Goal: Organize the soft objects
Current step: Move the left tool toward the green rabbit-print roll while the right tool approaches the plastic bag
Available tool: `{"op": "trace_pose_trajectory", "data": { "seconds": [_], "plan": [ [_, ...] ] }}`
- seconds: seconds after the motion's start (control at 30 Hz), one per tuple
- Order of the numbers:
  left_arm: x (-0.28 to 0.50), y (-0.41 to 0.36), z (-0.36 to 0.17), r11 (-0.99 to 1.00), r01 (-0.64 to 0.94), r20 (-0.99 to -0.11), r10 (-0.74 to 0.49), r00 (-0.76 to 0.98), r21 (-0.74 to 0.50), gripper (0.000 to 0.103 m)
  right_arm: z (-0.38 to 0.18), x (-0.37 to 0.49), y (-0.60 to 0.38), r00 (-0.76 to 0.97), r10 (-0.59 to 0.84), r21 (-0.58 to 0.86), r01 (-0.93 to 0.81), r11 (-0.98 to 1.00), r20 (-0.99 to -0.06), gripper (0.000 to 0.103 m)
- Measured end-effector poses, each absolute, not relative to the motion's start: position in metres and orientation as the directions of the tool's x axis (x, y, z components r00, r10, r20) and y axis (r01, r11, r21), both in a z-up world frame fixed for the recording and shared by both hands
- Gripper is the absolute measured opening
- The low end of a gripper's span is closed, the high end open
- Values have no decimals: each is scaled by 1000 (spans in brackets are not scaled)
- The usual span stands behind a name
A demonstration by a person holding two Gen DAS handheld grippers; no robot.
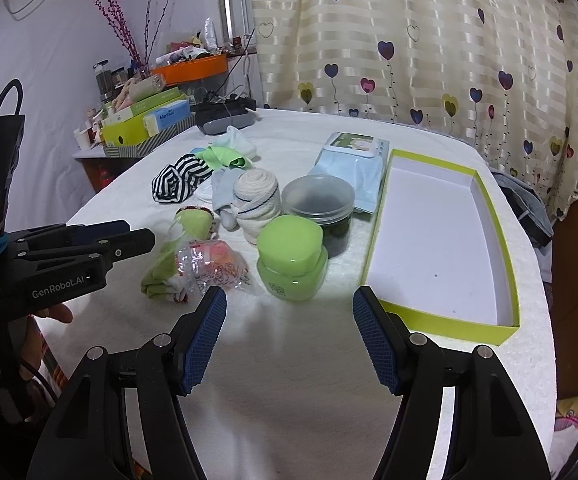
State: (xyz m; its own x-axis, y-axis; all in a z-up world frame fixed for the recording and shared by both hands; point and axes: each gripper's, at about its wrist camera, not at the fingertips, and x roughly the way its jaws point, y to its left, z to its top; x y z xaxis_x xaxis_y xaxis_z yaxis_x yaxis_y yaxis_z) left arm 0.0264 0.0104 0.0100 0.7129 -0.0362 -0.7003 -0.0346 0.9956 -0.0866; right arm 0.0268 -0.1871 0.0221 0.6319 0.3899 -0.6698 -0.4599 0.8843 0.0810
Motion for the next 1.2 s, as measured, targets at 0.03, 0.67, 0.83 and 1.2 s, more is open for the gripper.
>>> {"op": "trace_pose_trajectory", "data": {
  "seconds": [0.03, 0.67, 0.83, 1.2],
  "plan": [
    [26, 10, 10, 995, -30, -700, -43, 713, -92, 39, 21, 28, -189, 631, 391, 84, -459, 884, -670, 67],
    [34, 3, 14, 996, -51, -701, -11, 713, -67, 39, 16, 38, -202, 601, 431, 115, -491, 864, -673, 67],
    [37, 3, 12, 996, -35, -705, -37, 708, -87, 39, 16, 37, -197, 594, 437, 110, -505, 856, -676, 67],
    [41, 5, 11, 996, -30, -711, -41, 702, -87, 39, 18, 36, -191, 592, 445, 108, -516, 850, -672, 67]
  ]
}}
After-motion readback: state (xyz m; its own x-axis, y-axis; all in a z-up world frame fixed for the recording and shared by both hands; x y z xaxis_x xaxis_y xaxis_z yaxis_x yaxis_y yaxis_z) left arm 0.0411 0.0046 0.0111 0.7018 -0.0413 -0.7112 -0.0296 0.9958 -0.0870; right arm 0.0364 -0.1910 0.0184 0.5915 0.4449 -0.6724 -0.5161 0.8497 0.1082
